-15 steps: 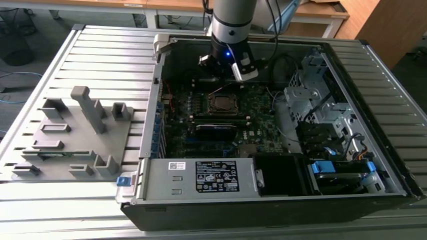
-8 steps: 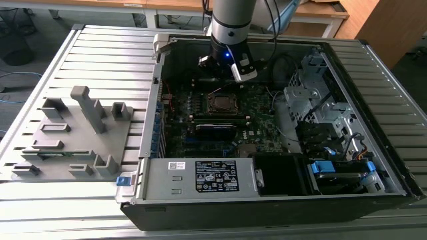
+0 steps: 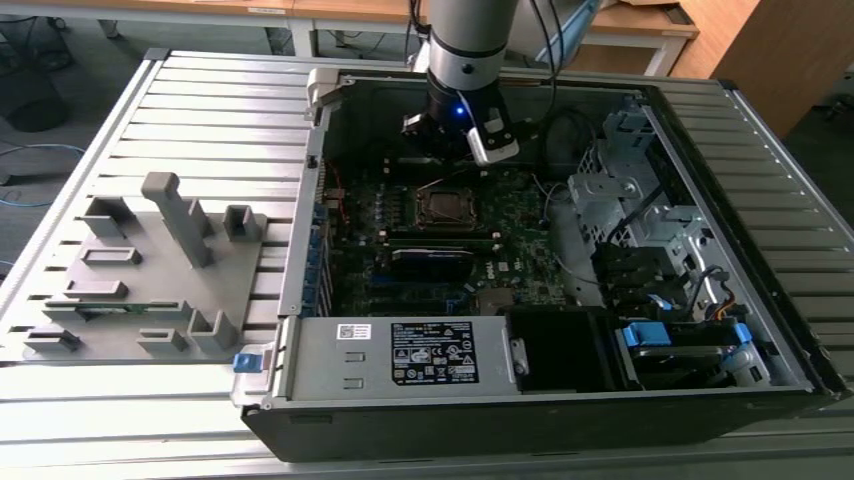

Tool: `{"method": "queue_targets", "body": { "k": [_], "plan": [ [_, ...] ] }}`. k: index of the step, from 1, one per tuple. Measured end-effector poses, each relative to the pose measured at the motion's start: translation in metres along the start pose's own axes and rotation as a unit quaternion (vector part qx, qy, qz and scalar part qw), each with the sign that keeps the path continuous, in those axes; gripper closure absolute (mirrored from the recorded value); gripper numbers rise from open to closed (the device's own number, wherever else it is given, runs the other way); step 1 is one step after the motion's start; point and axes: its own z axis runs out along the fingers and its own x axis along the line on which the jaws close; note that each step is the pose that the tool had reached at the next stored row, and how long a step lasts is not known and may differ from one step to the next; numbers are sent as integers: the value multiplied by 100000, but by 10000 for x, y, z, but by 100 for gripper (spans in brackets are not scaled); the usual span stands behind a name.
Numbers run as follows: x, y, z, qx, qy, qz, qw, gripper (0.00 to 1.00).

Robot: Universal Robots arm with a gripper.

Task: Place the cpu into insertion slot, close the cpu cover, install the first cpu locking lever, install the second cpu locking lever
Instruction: 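Install the first cpu locking lever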

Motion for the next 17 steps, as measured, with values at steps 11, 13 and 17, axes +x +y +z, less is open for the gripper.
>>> {"method": "queue_targets", "body": {
  "k": [11,13,17],
  "plan": [
    [-27,3,21,265,-118,642,99998,89],
    [-28,1,30,272,-313,1899,99981,89],
    [-28,0,34,287,-525,3288,99944,89]
  ]
}}
